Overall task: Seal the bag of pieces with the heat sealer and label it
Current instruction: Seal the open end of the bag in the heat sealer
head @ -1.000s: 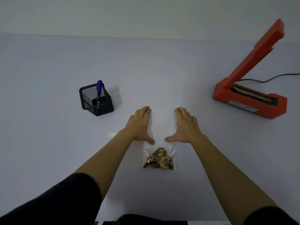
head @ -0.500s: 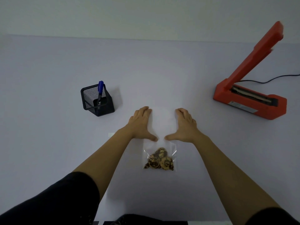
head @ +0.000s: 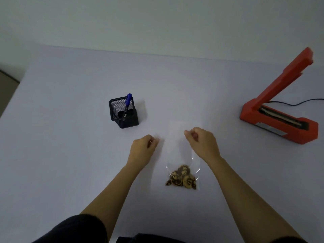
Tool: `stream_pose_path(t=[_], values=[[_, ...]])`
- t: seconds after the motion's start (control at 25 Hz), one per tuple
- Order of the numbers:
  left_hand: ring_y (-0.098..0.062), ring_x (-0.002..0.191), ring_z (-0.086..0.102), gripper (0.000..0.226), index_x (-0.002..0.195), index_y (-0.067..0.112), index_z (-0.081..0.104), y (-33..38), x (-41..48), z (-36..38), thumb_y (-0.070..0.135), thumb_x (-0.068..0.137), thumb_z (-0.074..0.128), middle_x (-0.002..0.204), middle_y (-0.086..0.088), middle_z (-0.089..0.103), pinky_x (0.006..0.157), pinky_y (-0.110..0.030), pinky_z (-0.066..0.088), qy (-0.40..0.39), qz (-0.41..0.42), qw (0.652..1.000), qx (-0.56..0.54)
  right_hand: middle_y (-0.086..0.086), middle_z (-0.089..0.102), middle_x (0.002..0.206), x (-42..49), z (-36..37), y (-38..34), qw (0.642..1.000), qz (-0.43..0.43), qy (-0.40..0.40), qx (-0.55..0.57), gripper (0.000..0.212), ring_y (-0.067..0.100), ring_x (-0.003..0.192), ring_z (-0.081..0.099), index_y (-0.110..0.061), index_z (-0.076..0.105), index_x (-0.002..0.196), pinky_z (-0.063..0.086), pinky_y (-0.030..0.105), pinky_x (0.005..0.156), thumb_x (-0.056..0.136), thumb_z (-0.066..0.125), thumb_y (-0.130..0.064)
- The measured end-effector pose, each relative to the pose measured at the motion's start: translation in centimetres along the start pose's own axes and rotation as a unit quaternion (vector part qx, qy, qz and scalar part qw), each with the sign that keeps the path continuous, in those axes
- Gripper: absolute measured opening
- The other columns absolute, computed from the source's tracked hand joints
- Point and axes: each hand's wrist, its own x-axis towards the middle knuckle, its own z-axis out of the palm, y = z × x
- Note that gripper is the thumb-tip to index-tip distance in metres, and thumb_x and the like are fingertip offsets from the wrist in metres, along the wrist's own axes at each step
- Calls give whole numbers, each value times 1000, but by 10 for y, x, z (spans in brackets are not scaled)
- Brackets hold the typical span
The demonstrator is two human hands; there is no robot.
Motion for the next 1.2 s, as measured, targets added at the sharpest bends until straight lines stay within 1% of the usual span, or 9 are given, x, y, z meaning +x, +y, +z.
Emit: stream_pose_path(t=[0.08, 0.2, 0.28, 0.36, 0.6, 0.72, 0.84, 1.0, 1.2], values=[[-29, 61, 57, 43, 71, -1, 51, -10, -7, -6, 31, 97, 43, 64, -15, 61, 61, -41, 47, 67, -43, 997, -17, -4, 55, 62, -8, 15, -11, 1000, 4, -1, 8, 40, 16, 58, 54, -11, 56, 70, 40, 27, 58, 98, 41, -35], [-25, 60, 47, 30, 75, 4, 45, -23, -10, -20, 17, 100, 35, 64, -7, 50, 50, -31, 35, 128, -85, 986, -68, -2, 55, 82, -14, 37, -23, 999, 9, -31, 43, 19, 15, 74, 52, -13, 51, 88, 38, 25, 67, 98, 35, -11], [-21, 73, 51, 12, 94, 5, 50, -32, -8, -32, 10, 97, 39, 80, -3, 53, 58, -25, 40, 151, -105, 979, -89, -3, 53, 99, -14, 46, -29, 997, 3, -38, 66, 21, 14, 88, 53, -11, 49, 106, 40, 23, 74, 92, 37, 1], [-19, 84, 55, 19, 112, 5, 53, -38, -6, -38, 7, 94, 47, 102, -6, 57, 72, -26, 44, 161, -98, 980, -63, -3, 52, 107, -13, 50, -32, 997, -10, -8, 75, 26, 15, 97, 52, -10, 49, 113, 41, 22, 79, 90, 42, 0], [-33, 104, 60, 31, 120, -2, 59, -39, -6, -19, 5, 89, 59, 118, -20, 62, 91, -33, 45, 133, 89, 986, 55, 9, 53, 115, -18, 41, -8, 992, 35, 110, 46, 26, 23, 107, 50, -6, 52, 115, 41, 27, 85, 90, 53, -10], [-39, 95, 64, 37, 112, -6, 63, -33, -2, 6, -1, 77, 72, 107, -24, 66, 83, -41, 53, 101, 208, 963, 135, 14, 50, 121, -26, 36, 8, 985, 98, 142, 26, 34, 28, 111, 49, -4, 48, 121, 39, 26, 85, 89, 56, -13], [-40, 85, 65, 39, 110, -8, 63, -22, 8, 23, -2, 74, 74, 98, -24, 69, 75, -41, 56, 70, 224, 962, 140, 16, 49, 126, -30, 36, 18, 982, 148, 114, 29, 45, 29, 114, 48, -3, 42, 127, 41, 31, 90, 89, 59, -21], [-32, 97, 57, 38, 127, -1, 50, 0, 15, 41, 15, 93, 54, 108, -20, 61, 83, -36, 47, 11, 120, 988, 95, 11, 55, 111, -27, 34, 26, 969, 212, 81, 99, 53, 25, 97, 56, -6, 39, 131, 47, 35, 88, 88, 63, -25], [-24, 103, 54, 50, 130, 6, 46, 17, 22, 53, 34, 90, 57, 123, -13, 50, 90, -31, 45, -16, -35, 999, -21, 0, 59, 89, -26, 27, 30, 964, 191, 41, 179, 21, 15, 82, 56, -10, 59, 109, 45, 23, 76, 89, 61, -17]])
